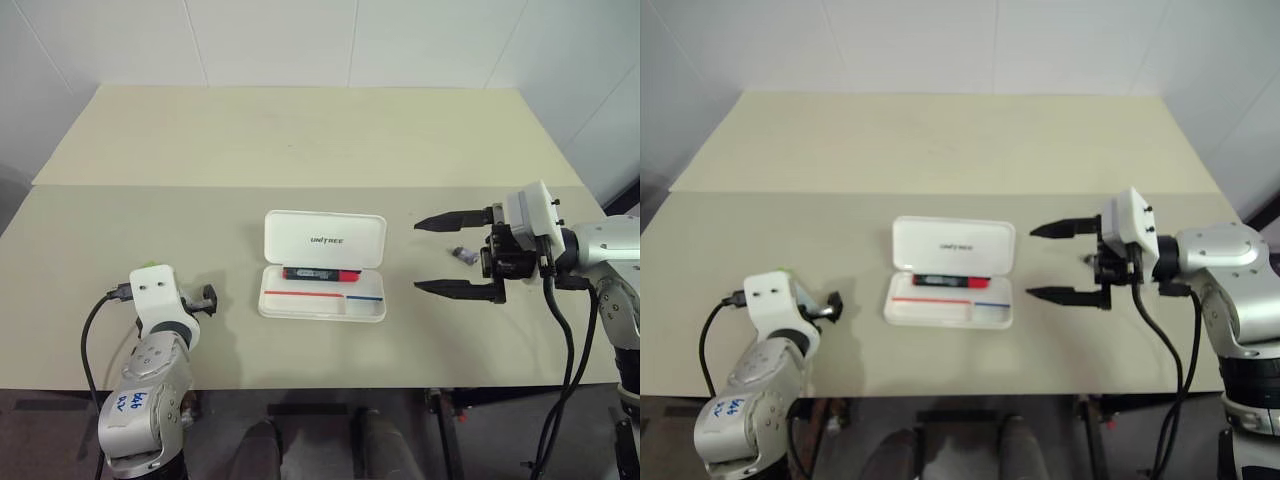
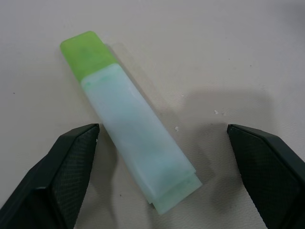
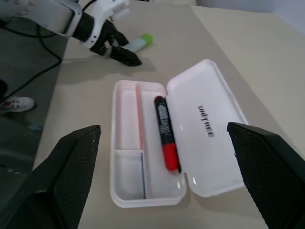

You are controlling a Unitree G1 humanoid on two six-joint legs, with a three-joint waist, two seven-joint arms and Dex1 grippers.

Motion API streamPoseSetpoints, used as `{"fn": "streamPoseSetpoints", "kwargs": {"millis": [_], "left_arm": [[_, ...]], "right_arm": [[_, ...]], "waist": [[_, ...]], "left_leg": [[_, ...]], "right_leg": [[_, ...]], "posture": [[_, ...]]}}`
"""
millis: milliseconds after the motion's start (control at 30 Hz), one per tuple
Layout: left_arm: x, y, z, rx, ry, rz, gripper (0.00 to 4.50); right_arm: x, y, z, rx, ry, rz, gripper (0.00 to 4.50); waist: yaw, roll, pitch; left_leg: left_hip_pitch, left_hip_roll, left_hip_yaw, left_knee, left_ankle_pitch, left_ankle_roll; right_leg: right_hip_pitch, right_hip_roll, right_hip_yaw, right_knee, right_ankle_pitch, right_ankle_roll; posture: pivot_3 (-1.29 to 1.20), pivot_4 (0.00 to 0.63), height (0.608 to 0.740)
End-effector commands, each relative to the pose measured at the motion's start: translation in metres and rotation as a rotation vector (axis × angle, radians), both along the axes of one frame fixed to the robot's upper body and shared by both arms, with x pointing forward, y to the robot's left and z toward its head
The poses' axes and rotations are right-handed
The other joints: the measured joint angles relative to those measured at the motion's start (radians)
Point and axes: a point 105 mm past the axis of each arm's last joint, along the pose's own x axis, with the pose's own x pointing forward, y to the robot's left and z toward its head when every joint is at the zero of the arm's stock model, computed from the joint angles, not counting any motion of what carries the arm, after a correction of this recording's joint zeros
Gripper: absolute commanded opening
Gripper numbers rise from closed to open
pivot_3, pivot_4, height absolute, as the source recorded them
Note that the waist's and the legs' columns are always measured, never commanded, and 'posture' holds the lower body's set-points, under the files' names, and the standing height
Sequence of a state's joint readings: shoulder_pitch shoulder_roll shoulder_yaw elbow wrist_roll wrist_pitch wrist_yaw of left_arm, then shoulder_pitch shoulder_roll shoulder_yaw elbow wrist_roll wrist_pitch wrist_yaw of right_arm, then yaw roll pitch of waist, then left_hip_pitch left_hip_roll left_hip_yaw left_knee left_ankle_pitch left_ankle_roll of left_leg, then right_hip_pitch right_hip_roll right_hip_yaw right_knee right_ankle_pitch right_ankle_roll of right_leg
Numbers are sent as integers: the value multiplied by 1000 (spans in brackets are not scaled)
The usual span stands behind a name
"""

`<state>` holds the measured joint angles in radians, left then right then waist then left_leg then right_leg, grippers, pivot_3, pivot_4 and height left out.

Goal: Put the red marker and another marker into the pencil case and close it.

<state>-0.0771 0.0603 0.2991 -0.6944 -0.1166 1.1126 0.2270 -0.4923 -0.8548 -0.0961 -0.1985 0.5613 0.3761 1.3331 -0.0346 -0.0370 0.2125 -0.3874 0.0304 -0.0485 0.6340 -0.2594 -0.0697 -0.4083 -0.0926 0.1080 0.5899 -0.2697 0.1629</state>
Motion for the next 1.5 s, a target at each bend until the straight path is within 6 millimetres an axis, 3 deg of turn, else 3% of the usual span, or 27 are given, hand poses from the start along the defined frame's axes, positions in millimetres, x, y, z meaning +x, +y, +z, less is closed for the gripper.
{"fn": "streamPoseSetpoints", "kwargs": {"millis": [33,167,467,700,867,933,1033,1200,1367,1500], "left_arm": [[-2,7,-3,15,31,47,4500],[-4,8,-1,-19,16,74,3583],[-1,13,4,-3,-2,83,461],[8,17,21,-24,-122,91,377],[19,16,55,17,-321,22,377],[24,9,74,61,-423,-74,377],[28,0,84,95,-488,-163,377],[30,-32,109,135,-635,-468,377],[20,-60,122,132,-716,-808,377],[19,-60,126,108,-725,-949,377]], "right_arm": [[-6,5,9,9,-35,29,4481],[-6,6,11,14,-40,29,4500],[-8,8,11,15,-35,38,4500],[-6,7,7,16,-38,25,4500],[-2,4,4,26,-45,-7,4500],[0,2,4,33,-55,-29,4500],[3,-1,5,39,-64,-51,4500],[4,-9,5,45,-86,-104,4500],[5,-18,7,55,-113,-170,4500],[4,-27,8,54,-131,-223,4500]], "waist": [[1,0,0],[2,0,0],[2,0,0],[5,-1,0],[7,-1,0],[7,-1,0],[7,0,0],[6,0,0],[6,0,0],[4,0,0]], "left_leg": [[0,0,0,0,0,0],[0,0,0,1,0,0],[0,0,0,1,0,0],[0,0,0,1,0,0],[-1,0,0,1,0,0],[-1,0,0,1,0,0],[-1,0,0,1,0,0],[-1,0,0,0,0,0],[-1,0,0,-1,0,0],[-1,0,0,-1,0,0]], "right_leg": [[0,0,0,0,0,-1],[0,0,0,0,0,-1],[0,0,0,0,0,-1],[0,0,0,0,0,-1],[0,0,0,-1,0,-1],[0,0,0,-1,0,-1],[1,0,0,-2,0,-1],[0,0,0,-2,1,0],[0,0,0,-2,1,0],[0,0,0,-2,0,0]], "posture": [[0,150,740],[0,150,740],[0,150,740],[0,150,740],[0,150,740],[0,150,740],[0,150,740],[0,150,740],[0,150,740],[0,150,740]]}}
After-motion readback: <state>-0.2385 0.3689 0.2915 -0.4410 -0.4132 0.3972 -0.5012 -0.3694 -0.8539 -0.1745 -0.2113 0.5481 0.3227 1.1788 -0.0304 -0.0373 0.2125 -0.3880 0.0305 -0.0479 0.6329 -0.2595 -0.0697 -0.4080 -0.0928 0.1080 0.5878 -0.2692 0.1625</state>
